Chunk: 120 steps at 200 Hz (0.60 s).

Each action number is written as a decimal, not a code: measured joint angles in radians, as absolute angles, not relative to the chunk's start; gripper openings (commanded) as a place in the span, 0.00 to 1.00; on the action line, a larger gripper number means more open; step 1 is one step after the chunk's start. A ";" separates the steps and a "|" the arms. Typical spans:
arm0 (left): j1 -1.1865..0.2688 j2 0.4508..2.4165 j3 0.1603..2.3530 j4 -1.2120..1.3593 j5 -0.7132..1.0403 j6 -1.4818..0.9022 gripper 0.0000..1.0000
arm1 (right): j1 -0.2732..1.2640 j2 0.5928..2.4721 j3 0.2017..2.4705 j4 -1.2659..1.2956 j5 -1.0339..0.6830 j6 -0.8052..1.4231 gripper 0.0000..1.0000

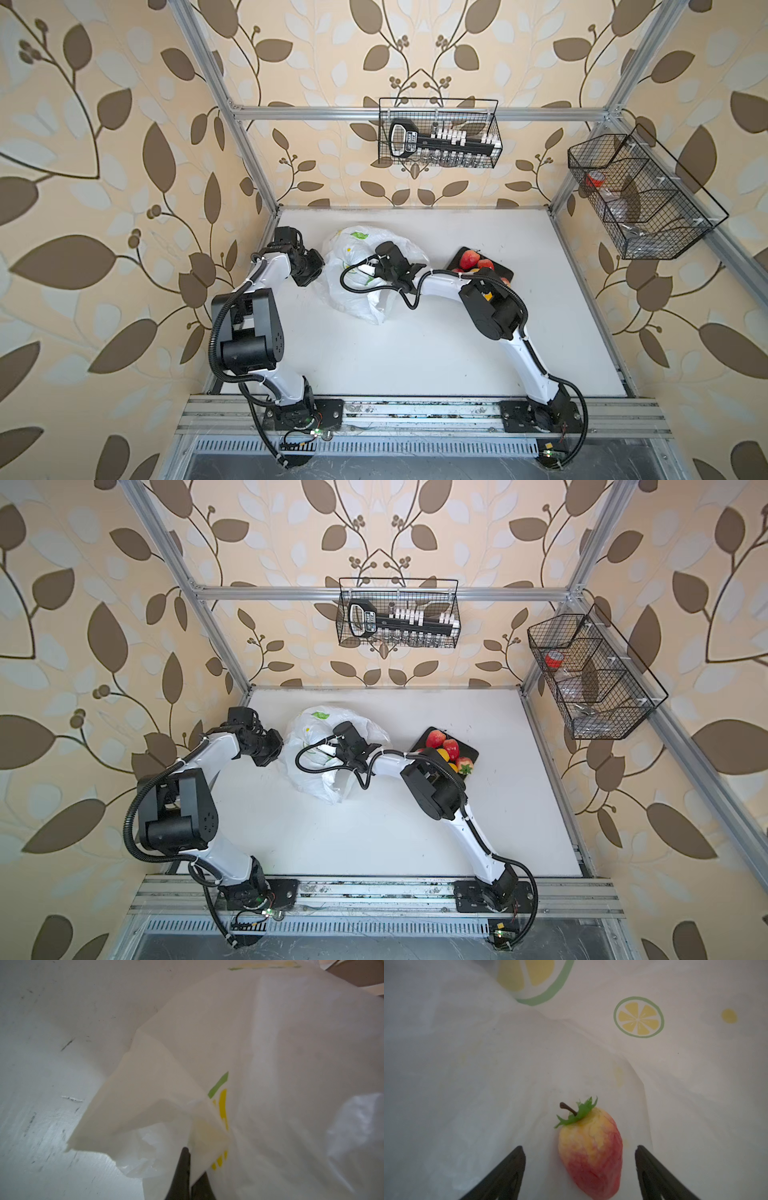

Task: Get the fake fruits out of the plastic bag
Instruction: 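Lower the right gripper and close it on the last strawberry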

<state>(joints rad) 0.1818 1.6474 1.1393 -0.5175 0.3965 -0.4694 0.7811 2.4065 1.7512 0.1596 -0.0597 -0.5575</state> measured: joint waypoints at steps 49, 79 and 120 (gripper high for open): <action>0.171 1.684 1.168 -0.537 0.415 -0.447 0.00 | 0.781 2.558 2.006 0.013 -0.062 -0.508 0.83; 0.169 1.692 1.169 -0.553 0.416 -0.442 0.00 | 0.778 2.593 2.087 -0.075 -0.067 -0.477 0.74; 0.169 1.698 1.184 -0.568 0.416 -0.439 0.00 | 0.778 2.605 2.122 -0.132 -0.071 -0.461 0.52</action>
